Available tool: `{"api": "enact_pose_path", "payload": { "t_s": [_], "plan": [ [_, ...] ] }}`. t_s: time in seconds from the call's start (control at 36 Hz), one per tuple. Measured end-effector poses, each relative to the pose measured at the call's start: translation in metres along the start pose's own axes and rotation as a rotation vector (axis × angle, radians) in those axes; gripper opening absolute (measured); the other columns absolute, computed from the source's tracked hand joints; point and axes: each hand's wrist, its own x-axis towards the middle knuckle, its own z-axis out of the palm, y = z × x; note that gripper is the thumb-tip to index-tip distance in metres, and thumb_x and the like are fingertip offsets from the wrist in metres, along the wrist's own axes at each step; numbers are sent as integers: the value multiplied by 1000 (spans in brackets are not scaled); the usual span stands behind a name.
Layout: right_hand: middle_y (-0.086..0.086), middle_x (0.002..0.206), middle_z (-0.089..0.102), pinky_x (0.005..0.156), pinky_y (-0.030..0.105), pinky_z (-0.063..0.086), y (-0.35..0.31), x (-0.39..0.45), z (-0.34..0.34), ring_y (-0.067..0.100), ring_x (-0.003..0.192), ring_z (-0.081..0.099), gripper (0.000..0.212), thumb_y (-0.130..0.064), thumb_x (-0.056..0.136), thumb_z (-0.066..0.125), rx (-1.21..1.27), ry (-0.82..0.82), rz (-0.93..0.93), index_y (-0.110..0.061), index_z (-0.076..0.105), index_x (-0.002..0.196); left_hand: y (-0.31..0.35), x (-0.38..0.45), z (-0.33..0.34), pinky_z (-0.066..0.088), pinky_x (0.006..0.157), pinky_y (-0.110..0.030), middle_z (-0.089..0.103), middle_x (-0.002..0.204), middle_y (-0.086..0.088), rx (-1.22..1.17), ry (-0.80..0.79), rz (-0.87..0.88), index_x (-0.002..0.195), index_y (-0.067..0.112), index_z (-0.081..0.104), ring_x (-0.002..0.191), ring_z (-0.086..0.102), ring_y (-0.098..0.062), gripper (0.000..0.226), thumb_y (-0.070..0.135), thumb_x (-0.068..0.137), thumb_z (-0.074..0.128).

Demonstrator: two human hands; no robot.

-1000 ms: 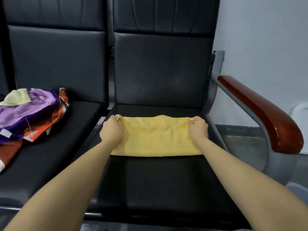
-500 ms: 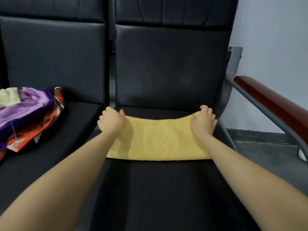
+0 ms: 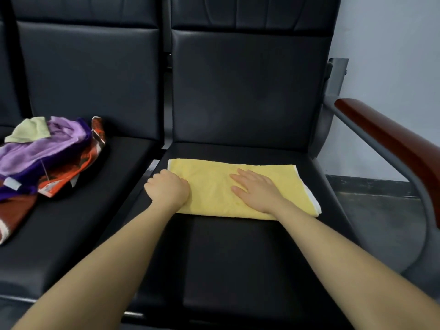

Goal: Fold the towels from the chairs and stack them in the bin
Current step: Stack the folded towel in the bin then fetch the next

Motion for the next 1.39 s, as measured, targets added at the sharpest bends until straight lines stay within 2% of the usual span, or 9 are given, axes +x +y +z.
{"api": "enact_pose_path", "payload": {
  "t_s": [0.11,0.28,0.44,0.67,0.78,0.89,1.19,1.28,1.39],
  "plan": [
    [-12,160,8,118,34,5,-6,-21,2,11,147,6,52,-54,100,18,-26,-15,8,-40,16,150,-7,-22,1,37,86,-32,60,115,-12,5,40,66,112,4,47,106,57,-29,25,21,98,35],
    [-11,160,6,118,35,4,-17,-50,3,13,147,5,57,-59,98,16,-44,-41,39,-39,14,151,-14,-50,-13,31,58,-27,61,96,-8,27,151,215,91,9,37,85,63,-26,7,2,92,39],
    [-8,161,5,118,38,5,-34,-64,5,15,147,4,59,-62,97,16,-45,-54,61,-39,13,151,-11,-65,-39,28,50,-28,48,81,-3,-176,269,328,90,10,38,70,48,-22,13,20,98,42],
    [-4,160,11,116,39,7,-64,-68,6,19,147,9,61,-59,96,28,52,-74,68,-35,19,151,-7,-74,-81,35,56,-28,42,62,1,-966,-115,208,66,12,43,59,44,-16,35,37,86,58],
    [-5,151,33,112,35,29,-62,-78,-1,17,135,36,48,-37,97,45,370,82,51,-26,38,144,-2,-83,-94,44,64,-30,56,77,-6,-1067,-213,236,86,4,62,71,54,-19,23,26,84,60],
    [0,131,50,91,36,48,-40,-97,-16,20,105,58,36,-30,98,43,287,269,206,-17,52,130,10,-95,-93,48,68,-33,59,82,-8,-1072,-230,282,96,-3,64,74,57,-20,29,23,83,61],
    [0,86,57,88,40,31,20,-131,-35,22,93,55,33,-29,100,30,280,347,499,-21,53,77,81,-144,-65,41,61,-32,53,71,-3,-929,-389,493,81,14,58,66,49,-18,21,34,89,55],
    [1,92,61,93,41,25,26,-137,-39,25,102,53,43,-34,101,23,296,295,560,-19,60,84,90,-157,-51,53,80,-35,66,89,-2,-955,-616,493,110,9,61,76,63,-17,30,29,99,42],
    [0,95,58,100,42,22,30,-143,-43,25,113,48,59,-50,100,17,306,211,580,-18,66,101,87,-155,-46,45,78,-27,62,107,-3,-790,-359,569,113,9,60,90,57,-13,29,22,101,37]
  ]
}}
